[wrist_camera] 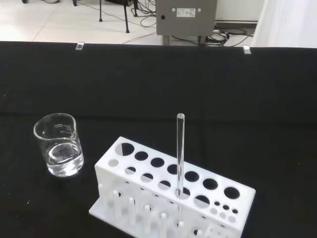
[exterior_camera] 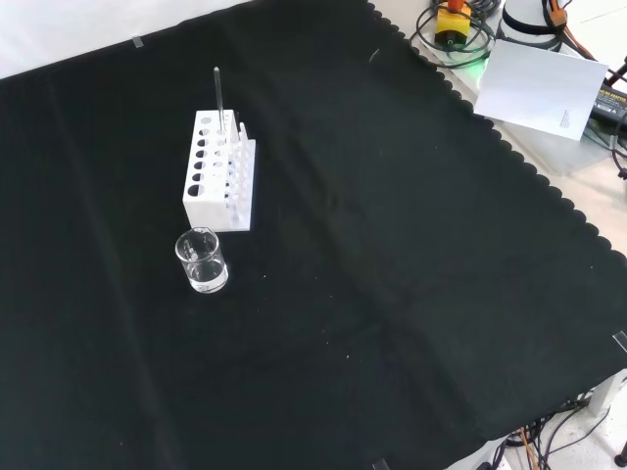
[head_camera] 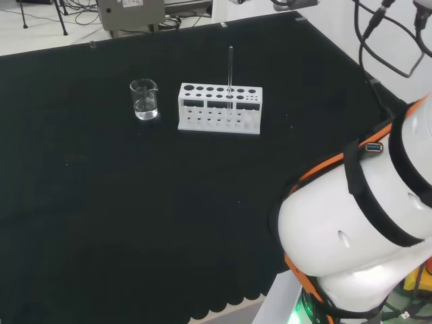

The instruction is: Take the glass rod from the white test tube rack.

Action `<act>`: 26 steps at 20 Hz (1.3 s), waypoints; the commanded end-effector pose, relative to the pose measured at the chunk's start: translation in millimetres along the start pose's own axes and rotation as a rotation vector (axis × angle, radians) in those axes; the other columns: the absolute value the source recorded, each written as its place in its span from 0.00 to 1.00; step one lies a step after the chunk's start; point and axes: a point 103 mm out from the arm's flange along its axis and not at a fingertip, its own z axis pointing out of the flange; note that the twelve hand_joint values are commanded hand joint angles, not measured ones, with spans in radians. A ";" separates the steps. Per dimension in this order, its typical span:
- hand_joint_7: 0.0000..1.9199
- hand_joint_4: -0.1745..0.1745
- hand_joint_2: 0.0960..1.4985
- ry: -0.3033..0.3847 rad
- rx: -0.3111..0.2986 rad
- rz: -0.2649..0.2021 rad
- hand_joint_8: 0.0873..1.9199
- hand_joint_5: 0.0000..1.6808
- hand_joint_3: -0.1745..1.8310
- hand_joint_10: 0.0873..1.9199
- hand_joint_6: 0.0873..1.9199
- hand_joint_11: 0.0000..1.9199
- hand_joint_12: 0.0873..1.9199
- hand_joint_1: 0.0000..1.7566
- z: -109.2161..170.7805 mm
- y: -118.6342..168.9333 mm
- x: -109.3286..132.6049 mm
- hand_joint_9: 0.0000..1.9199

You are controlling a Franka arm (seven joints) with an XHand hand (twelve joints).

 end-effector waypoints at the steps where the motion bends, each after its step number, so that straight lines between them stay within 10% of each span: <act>1: 0.19 0.02 0.55 -0.001 -0.001 -0.026 0.49 0.18 0.36 0.46 0.00 0.18 0.73 0.39 12.3 41.7 3.4 0.34; 19: 0.26 0.00 0.56 0.022 0.053 -0.098 0.51 0.26 0.36 0.50 0.03 0.35 0.69 0.39 59.7 56.8 -0.8 0.42; 26: 0.29 0.00 0.56 0.019 0.065 -0.118 0.53 0.17 0.36 0.51 0.37 0.38 0.69 0.39 79.6 57.6 0.6 0.45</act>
